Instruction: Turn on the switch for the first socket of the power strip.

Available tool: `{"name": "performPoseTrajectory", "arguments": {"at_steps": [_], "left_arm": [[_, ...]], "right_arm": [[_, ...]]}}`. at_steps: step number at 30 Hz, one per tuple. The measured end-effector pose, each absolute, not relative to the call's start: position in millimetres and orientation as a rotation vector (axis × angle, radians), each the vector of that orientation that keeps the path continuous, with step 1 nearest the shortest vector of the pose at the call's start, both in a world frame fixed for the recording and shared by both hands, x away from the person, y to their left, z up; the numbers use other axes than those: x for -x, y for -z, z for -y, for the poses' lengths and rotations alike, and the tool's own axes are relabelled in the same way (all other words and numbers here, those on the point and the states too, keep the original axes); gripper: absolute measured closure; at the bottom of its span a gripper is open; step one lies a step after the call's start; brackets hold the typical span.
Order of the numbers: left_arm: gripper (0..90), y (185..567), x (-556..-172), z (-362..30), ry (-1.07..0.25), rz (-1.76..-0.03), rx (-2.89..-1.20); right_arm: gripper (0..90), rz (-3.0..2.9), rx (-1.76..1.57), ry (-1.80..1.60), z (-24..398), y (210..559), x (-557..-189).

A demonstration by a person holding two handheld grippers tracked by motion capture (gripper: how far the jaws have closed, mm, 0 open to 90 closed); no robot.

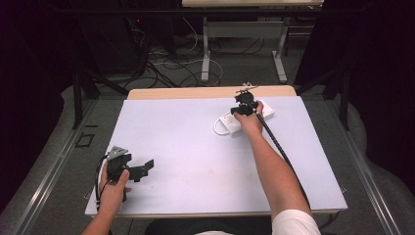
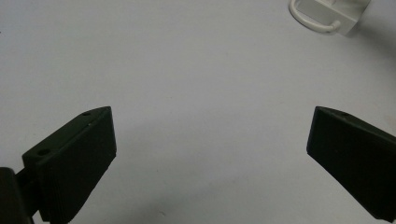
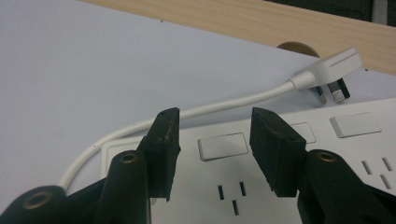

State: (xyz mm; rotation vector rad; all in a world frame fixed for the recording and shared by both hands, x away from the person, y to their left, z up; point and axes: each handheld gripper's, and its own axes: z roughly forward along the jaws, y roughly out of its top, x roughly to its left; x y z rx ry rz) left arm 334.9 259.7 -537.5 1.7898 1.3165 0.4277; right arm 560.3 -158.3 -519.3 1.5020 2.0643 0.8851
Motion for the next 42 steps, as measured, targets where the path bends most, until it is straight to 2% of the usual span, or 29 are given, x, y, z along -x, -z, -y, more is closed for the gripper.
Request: {"name": "performPoseTrajectory", "arguments": {"at_steps": [8, 28, 42], "left_arm": [[1.4, 538, -335, -260, -0.424, -1.323, -1.787], [1.8, 540, -336, -259, -0.408, -1.333, -1.772], [1.8, 540, -336, -259, -0.406, -1.336, -1.767]], "right_arm": [[67.5, -2.071, -1.517, -0.894, 161, 523, -560], [86.6, -2.101, -1.502, -0.941, 159, 530, -561], [89.5, -2.1, -1.47, -0.916, 158, 531, -560]]}}
